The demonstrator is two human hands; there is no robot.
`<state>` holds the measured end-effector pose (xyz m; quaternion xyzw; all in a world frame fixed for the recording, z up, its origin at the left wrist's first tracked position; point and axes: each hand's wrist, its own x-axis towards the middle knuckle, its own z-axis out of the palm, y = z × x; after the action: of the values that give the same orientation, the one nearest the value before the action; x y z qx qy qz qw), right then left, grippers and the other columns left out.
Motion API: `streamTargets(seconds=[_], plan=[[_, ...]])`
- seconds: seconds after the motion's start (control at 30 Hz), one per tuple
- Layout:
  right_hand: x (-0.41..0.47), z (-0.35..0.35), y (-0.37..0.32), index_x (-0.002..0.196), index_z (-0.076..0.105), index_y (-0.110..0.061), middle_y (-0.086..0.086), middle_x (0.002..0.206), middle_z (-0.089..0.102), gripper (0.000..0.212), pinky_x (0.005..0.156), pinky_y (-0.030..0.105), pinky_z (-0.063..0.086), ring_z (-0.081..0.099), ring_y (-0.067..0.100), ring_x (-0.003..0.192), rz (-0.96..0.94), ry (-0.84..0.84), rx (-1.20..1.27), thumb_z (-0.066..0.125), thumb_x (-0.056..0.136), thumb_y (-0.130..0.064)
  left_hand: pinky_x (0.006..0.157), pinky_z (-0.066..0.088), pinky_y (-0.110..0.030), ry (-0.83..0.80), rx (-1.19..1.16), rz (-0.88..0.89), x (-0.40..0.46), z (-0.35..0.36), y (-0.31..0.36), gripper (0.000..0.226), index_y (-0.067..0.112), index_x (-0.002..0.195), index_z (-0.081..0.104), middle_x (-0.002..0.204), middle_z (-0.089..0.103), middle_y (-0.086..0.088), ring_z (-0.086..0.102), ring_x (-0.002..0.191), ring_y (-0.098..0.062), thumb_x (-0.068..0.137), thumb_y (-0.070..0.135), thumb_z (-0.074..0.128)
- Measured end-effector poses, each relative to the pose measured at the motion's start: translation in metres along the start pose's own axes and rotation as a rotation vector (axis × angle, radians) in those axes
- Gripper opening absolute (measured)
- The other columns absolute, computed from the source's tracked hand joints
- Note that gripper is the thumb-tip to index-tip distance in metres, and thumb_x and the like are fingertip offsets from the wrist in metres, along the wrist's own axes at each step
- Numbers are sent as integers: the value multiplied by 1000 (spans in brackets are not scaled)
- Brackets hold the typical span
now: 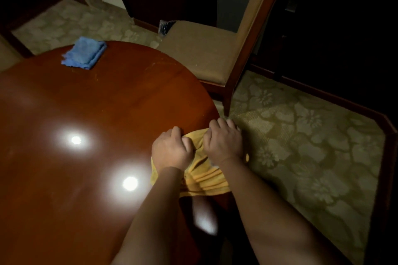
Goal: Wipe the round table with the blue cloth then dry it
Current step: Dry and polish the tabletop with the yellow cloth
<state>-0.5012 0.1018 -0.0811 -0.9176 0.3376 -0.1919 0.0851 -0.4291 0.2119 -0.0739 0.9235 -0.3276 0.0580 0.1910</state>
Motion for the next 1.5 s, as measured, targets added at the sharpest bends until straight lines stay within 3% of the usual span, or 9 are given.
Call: streamTargets(seconds=[0.17, 0.4, 0.53, 0.7, 0.9, 1.07, 1.27, 1.5], plan=[[72, 26, 3, 67, 62, -9, 10, 69, 61, 37, 53, 31, 39, 58, 29, 65, -67, 15, 17, 34, 80, -29, 49, 29, -30, 54, 43, -62, 69, 21, -2, 37, 6, 69, 56, 58, 53, -10, 49, 53, -29, 74, 30, 28], [169, 51, -10, 84, 59, -10, 12, 89, 60, 50, 65, 34, 28, 54, 30, 85, -275, -137, 22, 15, 86, -34, 51, 35, -33, 83, 48, -296, 140, 36, -8, 44, 9, 75, 52, 65, 50, -7, 47, 59, -26, 74, 36, 17], [170, 43, -8, 94, 58, -11, 9, 97, 59, 36, 72, 36, 36, 52, 27, 94, -282, -247, 7, 27, 93, -31, 51, 31, -32, 58, 38, -267, 137, 30, -6, 40, 6, 73, 53, 62, 52, -10, 48, 56, -28, 76, 32, 23], [148, 35, -8, 75, 64, -10, 10, 75, 62, 40, 59, 33, 44, 59, 29, 71, -217, -230, -5, 30, 81, -31, 51, 37, -33, -10, 50, -228, 121, 22, -2, 39, 6, 72, 55, 61, 55, -12, 52, 56, -31, 77, 33, 27], [149, 39, -4, 70, 61, -13, 7, 71, 60, 34, 56, 31, 42, 57, 26, 67, -263, -201, 6, 33, 79, -30, 53, 46, -36, -48, 79, -312, 123, 22, 2, 41, 6, 77, 61, 65, 60, -13, 57, 60, -33, 74, 32, 29], [156, 42, -1, 68, 59, -12, 8, 70, 59, 32, 56, 32, 45, 57, 28, 66, -316, -205, 63, 34, 78, -30, 42, 37, -26, 32, 156, -338, 124, 19, 11, 28, 7, 69, 58, 54, 55, -12, 53, 45, -32, 71, 25, 37], [177, 50, -2, 72, 64, -14, 5, 73, 60, 35, 57, 31, 45, 56, 25, 68, -468, -258, 115, 34, 80, -31, 42, 39, -27, 169, 143, -465, 128, 26, 15, 24, 7, 67, 54, 54, 53, -12, 52, 47, -32, 71, 22, 36], [206, 68, -16, 71, 61, -14, 5, 73, 59, 32, 57, 30, 45, 56, 25, 67, -609, -226, 176, 36, 80, -30, 43, 23, -23, 201, 224, -613, 145, 28, 12, 22, 9, 61, 52, 49, 49, -8, 46, 40, -30, 69, 23, 36]])
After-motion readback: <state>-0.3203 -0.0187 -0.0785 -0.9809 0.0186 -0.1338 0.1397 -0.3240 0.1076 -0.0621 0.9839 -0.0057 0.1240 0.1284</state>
